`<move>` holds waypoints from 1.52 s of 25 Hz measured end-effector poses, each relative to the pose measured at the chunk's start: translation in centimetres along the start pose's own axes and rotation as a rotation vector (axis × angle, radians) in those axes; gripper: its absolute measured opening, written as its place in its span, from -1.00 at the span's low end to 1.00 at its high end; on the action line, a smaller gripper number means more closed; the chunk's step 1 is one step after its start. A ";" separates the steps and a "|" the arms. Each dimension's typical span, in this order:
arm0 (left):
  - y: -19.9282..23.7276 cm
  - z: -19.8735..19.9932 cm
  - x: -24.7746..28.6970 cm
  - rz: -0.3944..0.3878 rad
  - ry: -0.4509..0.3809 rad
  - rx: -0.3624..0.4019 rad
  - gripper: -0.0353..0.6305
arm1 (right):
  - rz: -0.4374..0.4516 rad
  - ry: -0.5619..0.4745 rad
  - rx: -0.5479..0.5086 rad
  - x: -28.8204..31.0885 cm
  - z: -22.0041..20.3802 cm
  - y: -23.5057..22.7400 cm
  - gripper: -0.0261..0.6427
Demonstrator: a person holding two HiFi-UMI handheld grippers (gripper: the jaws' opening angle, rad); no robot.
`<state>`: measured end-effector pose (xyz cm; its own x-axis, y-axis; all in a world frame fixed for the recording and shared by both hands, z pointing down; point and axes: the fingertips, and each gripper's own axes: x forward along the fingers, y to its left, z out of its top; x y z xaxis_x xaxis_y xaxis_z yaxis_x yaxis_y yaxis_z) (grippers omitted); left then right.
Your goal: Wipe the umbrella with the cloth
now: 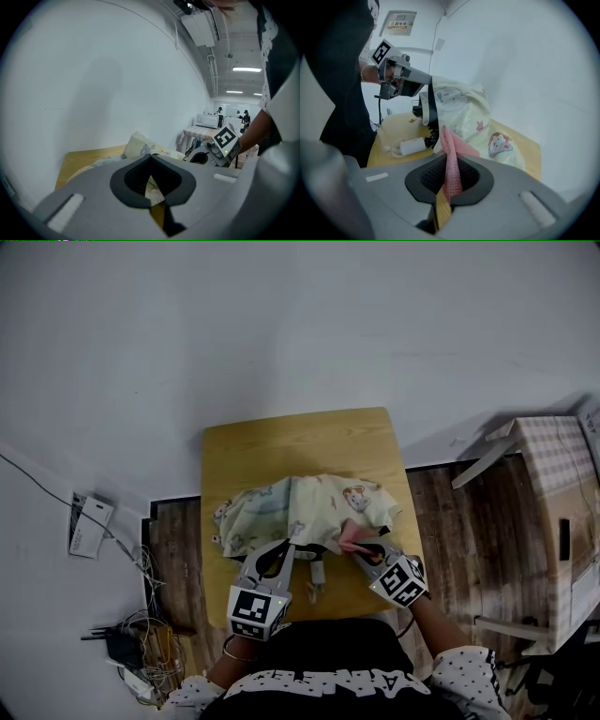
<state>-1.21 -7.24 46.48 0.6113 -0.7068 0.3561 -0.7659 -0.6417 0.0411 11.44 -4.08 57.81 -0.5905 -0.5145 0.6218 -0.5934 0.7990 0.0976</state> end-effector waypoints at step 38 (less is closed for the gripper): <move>-7.5 -0.5 8.0 -0.029 0.093 0.007 -0.90 | -0.088 -0.289 0.148 -9.0 4.3 -9.2 -0.83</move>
<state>9.34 -7.95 49.44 0.6119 -0.6573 0.4400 -0.7465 -0.6638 0.0465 19.88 -8.13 48.00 -0.6520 -0.6632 0.3676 -0.7092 0.7048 0.0137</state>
